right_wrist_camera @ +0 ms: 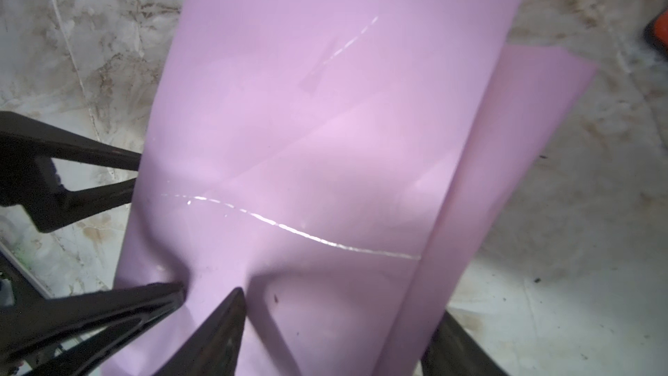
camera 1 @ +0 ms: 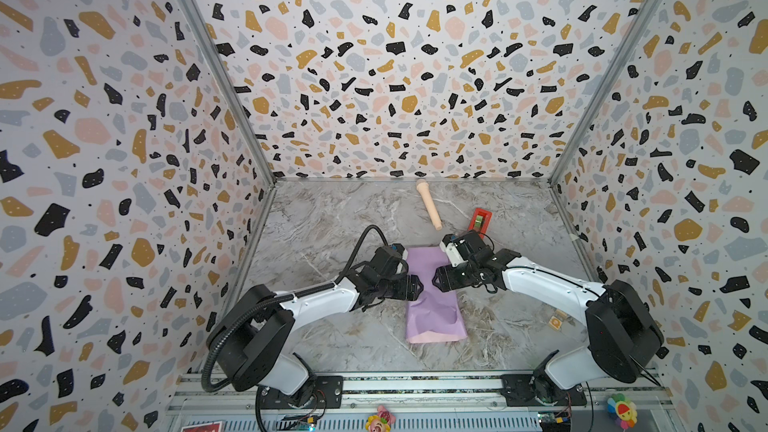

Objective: Wrap the gift box in paper

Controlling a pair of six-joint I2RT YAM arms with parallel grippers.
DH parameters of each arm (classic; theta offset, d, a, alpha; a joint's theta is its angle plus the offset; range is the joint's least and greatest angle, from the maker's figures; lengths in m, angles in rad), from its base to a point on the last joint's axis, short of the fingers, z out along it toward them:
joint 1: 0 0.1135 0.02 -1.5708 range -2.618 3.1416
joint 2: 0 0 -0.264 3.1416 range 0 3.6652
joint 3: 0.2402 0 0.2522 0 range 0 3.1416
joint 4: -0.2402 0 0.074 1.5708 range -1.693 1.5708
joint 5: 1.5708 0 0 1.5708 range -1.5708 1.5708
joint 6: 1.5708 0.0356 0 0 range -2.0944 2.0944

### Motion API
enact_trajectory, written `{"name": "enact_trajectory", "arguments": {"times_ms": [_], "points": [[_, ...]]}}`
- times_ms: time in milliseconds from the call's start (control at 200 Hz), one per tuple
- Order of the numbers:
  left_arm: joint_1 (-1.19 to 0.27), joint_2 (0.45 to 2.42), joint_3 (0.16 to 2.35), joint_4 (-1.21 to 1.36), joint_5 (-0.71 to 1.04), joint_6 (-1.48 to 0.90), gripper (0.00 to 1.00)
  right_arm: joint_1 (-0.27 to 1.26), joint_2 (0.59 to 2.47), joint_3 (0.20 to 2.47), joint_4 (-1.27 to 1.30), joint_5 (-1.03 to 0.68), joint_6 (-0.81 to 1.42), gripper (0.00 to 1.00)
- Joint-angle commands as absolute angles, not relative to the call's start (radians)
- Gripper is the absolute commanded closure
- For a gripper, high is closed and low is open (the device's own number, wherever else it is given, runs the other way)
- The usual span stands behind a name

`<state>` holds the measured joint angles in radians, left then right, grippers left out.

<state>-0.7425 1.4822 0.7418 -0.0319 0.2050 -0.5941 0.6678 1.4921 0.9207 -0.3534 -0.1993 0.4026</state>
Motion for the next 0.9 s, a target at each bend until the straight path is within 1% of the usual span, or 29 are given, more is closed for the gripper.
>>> {"name": "enact_trajectory", "arguments": {"times_ms": [0,225,566,756,891], "points": [[-0.747,1.481,0.727,-0.107,0.175,-0.581,0.16,0.685,1.491,0.96,-0.393,-0.17,0.412,0.3],[-0.746,1.48,0.75,-0.057,0.226,-0.62,0.15,0.714,1.495,0.94,-0.395,-0.138,0.429,0.35],[-0.747,1.51,0.782,-0.032,0.251,-0.635,0.15,0.732,1.517,0.931,-0.374,-0.168,0.433,0.38],[-0.746,1.526,0.764,-0.074,0.205,-0.598,0.15,0.723,1.514,0.927,-0.376,-0.16,0.433,0.37],[-0.746,1.54,0.752,-0.11,0.17,-0.56,0.15,0.687,1.495,0.938,-0.376,-0.198,0.426,0.31]]}}
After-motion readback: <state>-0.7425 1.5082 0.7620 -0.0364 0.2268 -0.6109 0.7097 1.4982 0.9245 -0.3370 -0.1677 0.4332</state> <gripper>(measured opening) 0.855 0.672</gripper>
